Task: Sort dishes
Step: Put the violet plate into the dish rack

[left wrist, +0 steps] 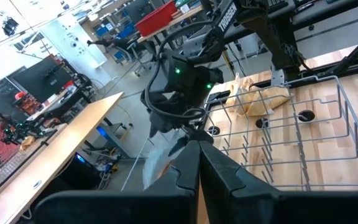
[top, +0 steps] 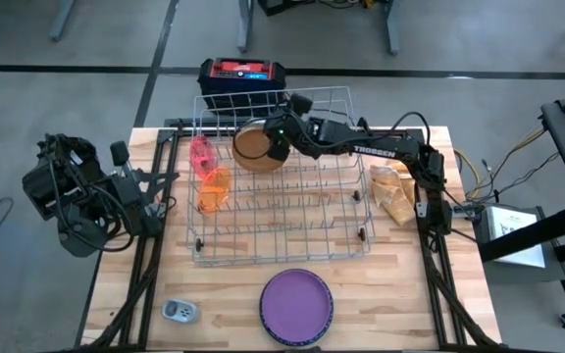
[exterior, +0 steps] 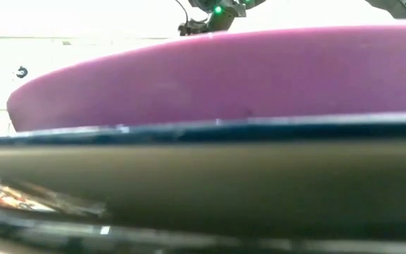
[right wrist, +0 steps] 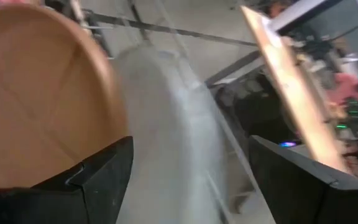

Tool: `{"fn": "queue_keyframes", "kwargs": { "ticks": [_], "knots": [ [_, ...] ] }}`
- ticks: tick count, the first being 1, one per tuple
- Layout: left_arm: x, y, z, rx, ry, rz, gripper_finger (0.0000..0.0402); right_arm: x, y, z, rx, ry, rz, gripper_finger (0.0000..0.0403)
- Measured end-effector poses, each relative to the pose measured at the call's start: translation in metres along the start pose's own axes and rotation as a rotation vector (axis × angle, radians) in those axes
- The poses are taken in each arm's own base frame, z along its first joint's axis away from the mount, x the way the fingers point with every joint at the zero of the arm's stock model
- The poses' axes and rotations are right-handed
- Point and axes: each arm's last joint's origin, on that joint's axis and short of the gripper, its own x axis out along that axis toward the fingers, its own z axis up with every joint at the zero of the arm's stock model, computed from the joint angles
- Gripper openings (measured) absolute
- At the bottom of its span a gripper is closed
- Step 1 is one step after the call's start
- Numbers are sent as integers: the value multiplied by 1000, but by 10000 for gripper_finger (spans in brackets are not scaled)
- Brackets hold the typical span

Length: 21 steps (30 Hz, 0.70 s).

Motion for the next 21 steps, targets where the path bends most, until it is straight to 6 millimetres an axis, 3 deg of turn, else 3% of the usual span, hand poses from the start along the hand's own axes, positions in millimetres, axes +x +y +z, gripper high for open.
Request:
{"fn": "queue_keyframes", "kwargs": {
  "ticks": [21],
  "knots": [
    [0,-1,0,0,9,-19,0,0,0,0,10,0,-2,285]
  ]
}}
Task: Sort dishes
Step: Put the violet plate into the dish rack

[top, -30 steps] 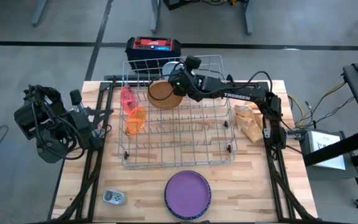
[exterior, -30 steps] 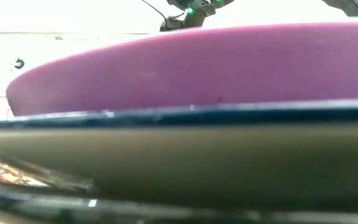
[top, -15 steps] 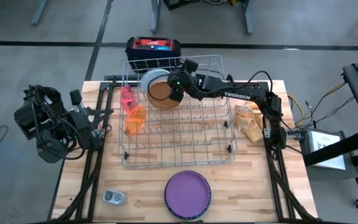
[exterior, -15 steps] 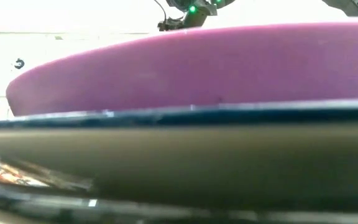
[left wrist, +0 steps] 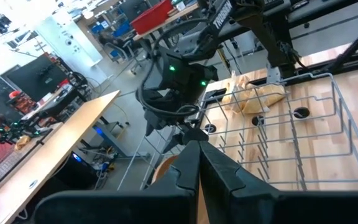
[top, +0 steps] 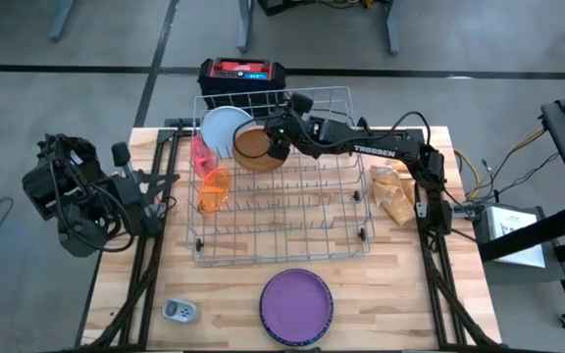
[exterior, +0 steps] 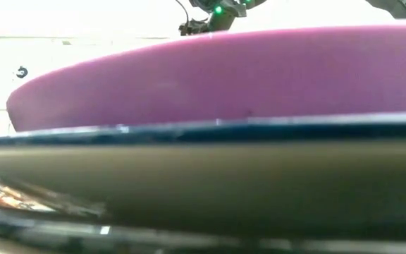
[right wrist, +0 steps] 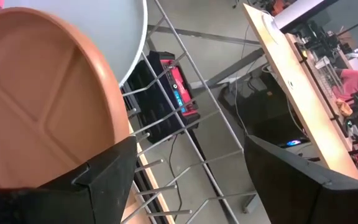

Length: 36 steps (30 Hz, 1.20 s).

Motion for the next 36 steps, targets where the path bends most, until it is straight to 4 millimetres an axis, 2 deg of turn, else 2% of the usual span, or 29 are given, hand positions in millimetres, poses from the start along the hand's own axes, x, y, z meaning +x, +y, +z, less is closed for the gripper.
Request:
{"fn": "queue_keyframes", "kwargs": {
  "ticks": [6,11,17,22,30,36],
  "knots": [
    [0,0,0,-3,0,0,0,-3,-2,1,-4,-5,-2,288],
    [0,0,0,-3,0,0,0,-21,-14,3,2,-13,-25,288],
    [0,-4,-1,-6,51,-104,0,-69,-32,5,59,-46,-4,273],
    [4,-21,1,31,81,-143,0,-120,-36,2,130,-77,60,258],
    [14,-67,5,190,149,-174,0,-180,-3,-9,147,-53,199,233],
    [21,-104,1,356,251,-297,0,-217,35,-22,129,-19,291,227]
  ]
}}
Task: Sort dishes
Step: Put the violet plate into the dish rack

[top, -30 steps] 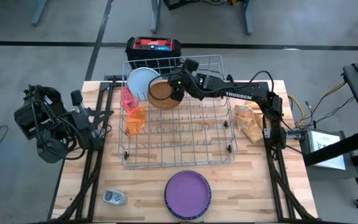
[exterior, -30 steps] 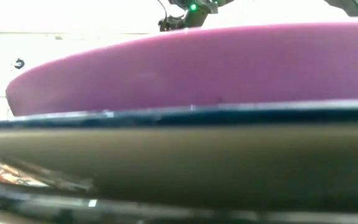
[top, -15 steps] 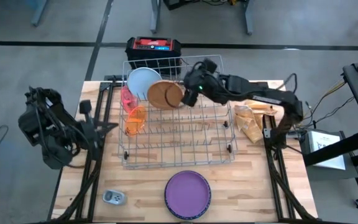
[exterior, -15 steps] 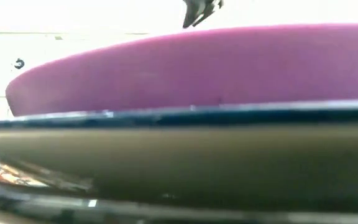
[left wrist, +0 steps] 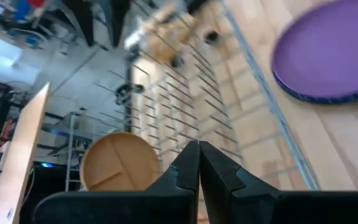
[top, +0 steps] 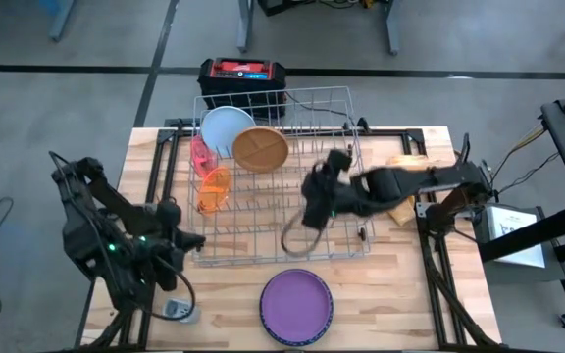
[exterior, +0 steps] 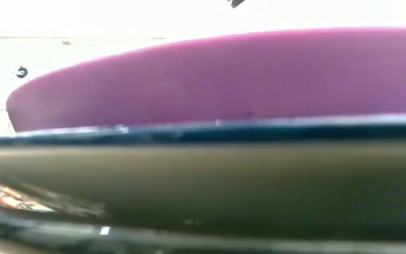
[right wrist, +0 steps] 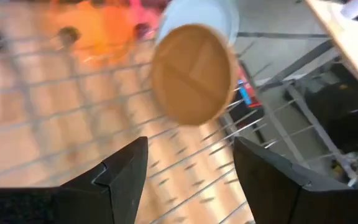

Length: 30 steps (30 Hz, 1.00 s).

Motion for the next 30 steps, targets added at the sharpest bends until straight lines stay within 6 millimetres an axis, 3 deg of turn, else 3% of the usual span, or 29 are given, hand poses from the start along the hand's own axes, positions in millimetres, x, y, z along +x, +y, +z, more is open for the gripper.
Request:
{"fn": "queue_keyframes", "kwargs": {
  "ticks": [17,24,30],
  "knots": [
    [39,-67,23,128,130,-48,0,-50,115,-81,118,54,182,215],
    [59,-97,27,191,177,-31,0,-60,157,-121,83,5,297,224],
    [74,-117,25,228,211,-9,0,-58,175,-139,224,-7,355,223]
  ]
}}
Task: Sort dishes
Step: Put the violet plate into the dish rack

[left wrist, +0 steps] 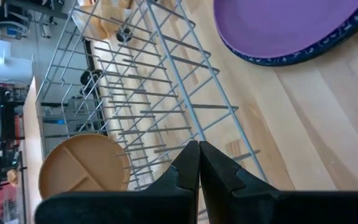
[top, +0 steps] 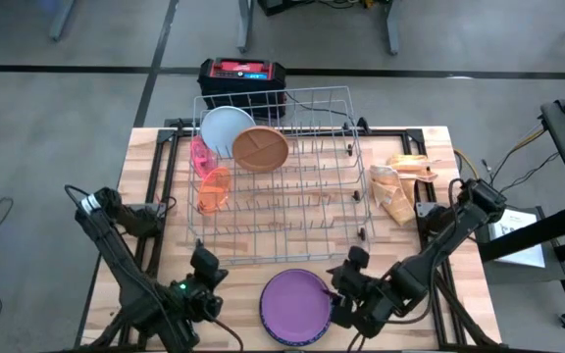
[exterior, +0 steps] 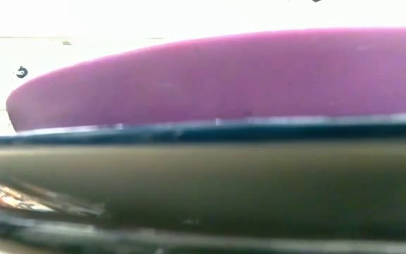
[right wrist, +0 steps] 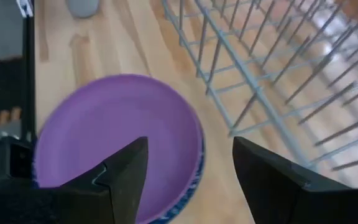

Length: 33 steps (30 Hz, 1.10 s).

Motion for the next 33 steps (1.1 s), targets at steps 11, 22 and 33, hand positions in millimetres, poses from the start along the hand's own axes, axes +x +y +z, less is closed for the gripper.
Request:
{"fn": "queue_keyframes", "kwargs": {
  "ticks": [11,22,33],
  "knots": [
    [28,-34,7,-57,-38,25,0,18,-3,-29,299,112,17,218],
    [21,-55,16,-175,-156,-85,0,21,1,-37,498,176,72,222],
    [-15,-64,20,-300,-249,-160,0,51,9,-61,418,192,16,209]
  ]
}}
